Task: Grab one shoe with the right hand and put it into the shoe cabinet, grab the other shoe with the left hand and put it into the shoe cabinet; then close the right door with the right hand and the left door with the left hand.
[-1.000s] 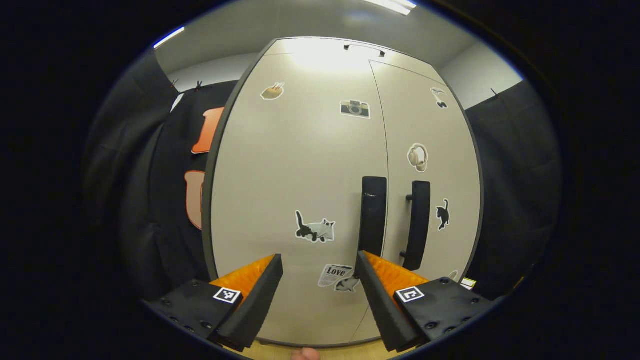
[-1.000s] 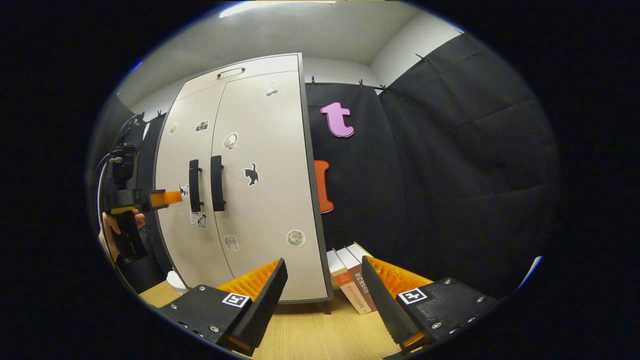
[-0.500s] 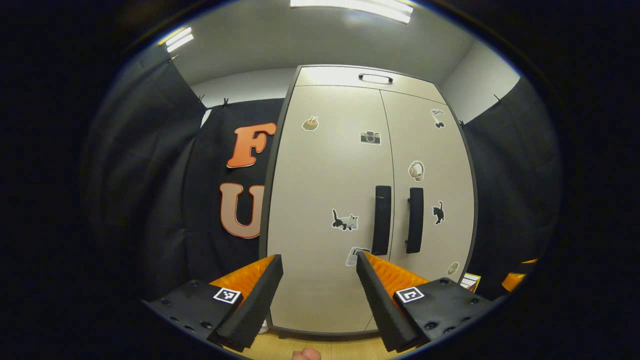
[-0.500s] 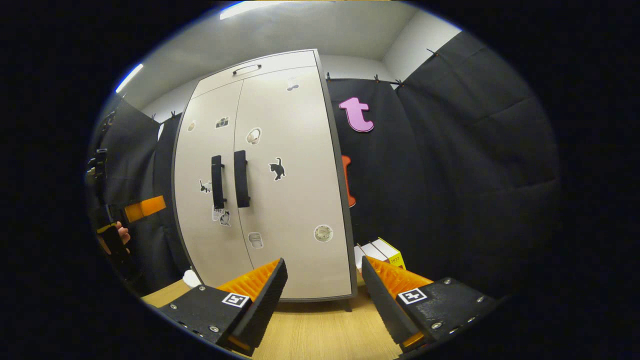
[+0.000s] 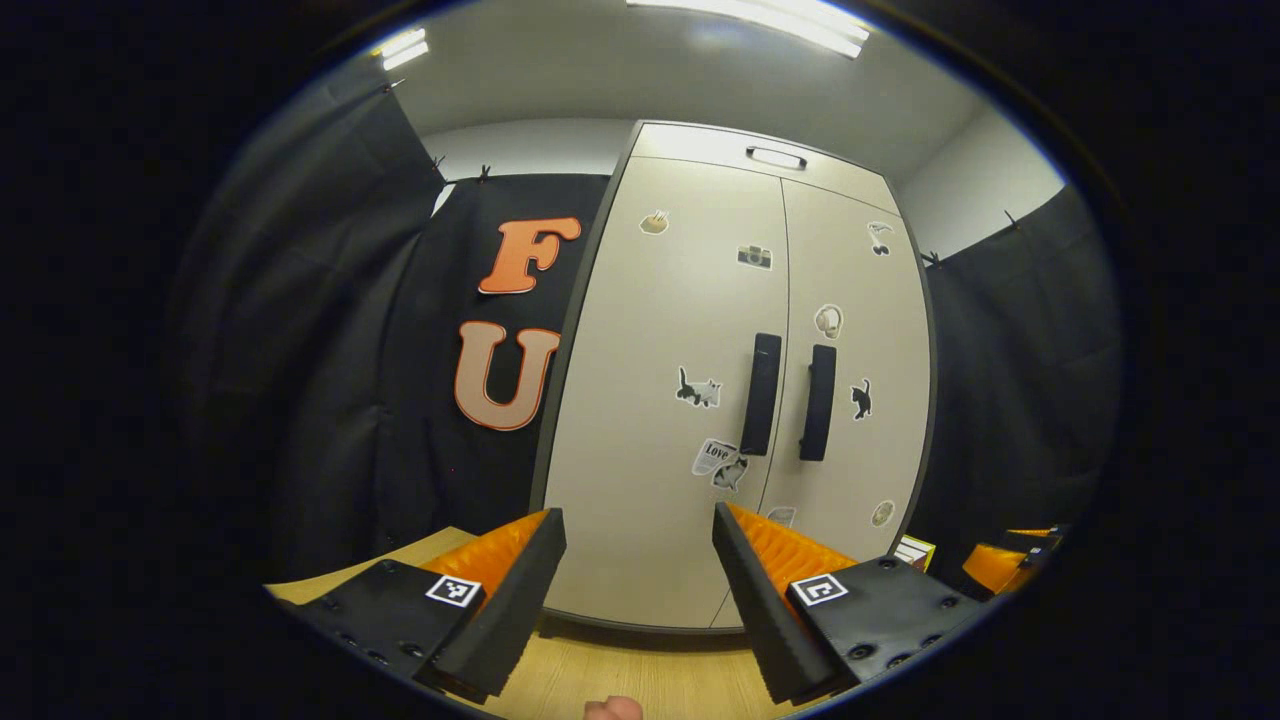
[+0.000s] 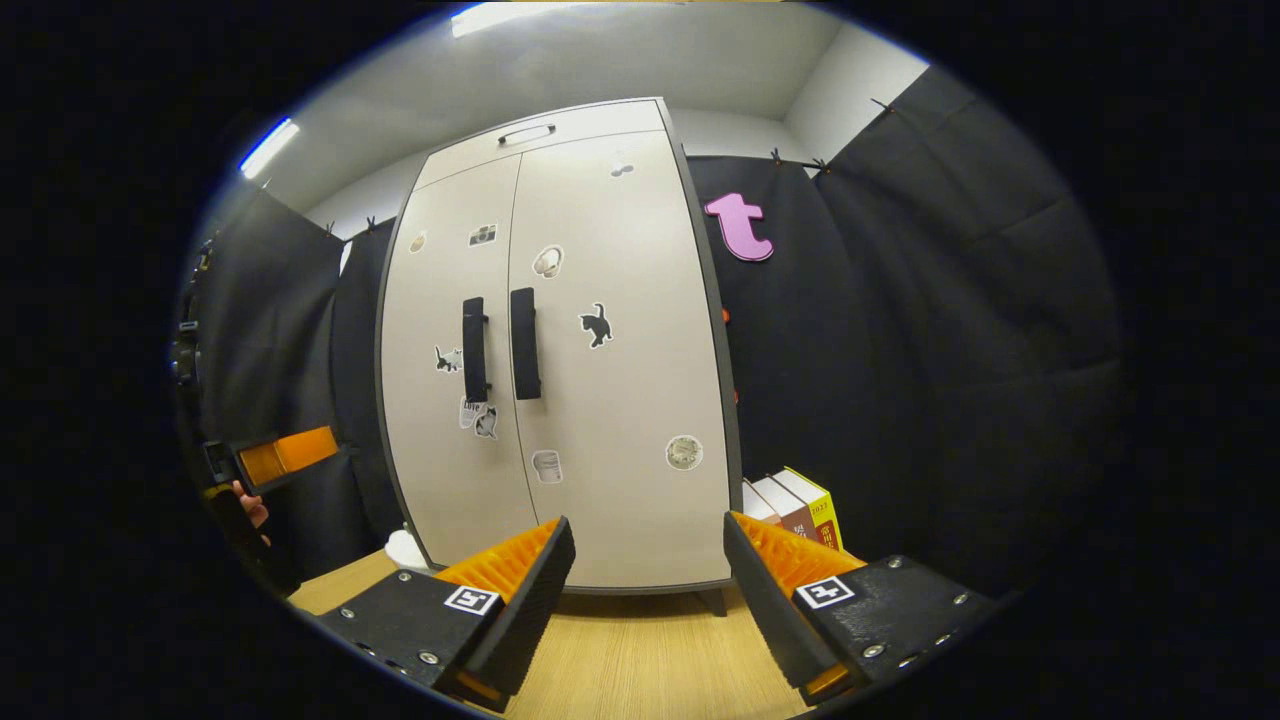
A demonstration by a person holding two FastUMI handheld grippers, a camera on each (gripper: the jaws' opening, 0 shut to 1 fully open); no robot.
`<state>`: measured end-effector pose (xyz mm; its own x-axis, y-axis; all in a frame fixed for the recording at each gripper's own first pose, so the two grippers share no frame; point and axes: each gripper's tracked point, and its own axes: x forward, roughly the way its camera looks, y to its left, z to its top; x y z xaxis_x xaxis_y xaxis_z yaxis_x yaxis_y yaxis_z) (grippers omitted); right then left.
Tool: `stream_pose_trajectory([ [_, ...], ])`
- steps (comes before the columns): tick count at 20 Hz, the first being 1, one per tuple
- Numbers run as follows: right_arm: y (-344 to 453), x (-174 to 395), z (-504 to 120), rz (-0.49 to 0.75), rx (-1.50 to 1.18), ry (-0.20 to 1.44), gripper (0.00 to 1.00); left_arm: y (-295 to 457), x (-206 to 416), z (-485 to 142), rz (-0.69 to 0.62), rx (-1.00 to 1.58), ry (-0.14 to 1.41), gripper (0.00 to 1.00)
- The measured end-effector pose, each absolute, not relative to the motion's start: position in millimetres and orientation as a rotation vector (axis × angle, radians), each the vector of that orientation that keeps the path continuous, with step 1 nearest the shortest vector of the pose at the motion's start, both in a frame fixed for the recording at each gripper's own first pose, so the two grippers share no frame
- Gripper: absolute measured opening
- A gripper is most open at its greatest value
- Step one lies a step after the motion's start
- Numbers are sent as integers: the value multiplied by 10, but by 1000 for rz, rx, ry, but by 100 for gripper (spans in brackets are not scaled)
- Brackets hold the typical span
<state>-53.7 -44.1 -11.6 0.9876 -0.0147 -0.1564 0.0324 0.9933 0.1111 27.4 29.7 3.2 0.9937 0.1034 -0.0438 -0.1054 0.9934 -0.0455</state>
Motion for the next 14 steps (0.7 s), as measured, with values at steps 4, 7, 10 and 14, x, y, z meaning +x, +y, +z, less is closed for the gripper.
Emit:
stream_pose_trajectory([
  [4,-391,-529,-113,-17,137,154,92,313,116,-216,107,-13,98,96],
  [7,-404,-516,-118,-26,124,155,92,260,78,-253,90,-9,110,96],
  [10,-402,-509,-88,-32,133,147,92,196,89,-232,70,-1,107,96],
  [14,-448,-522,-82,-41,118,143,92,172,100,-179,64,-1,92,94],
])
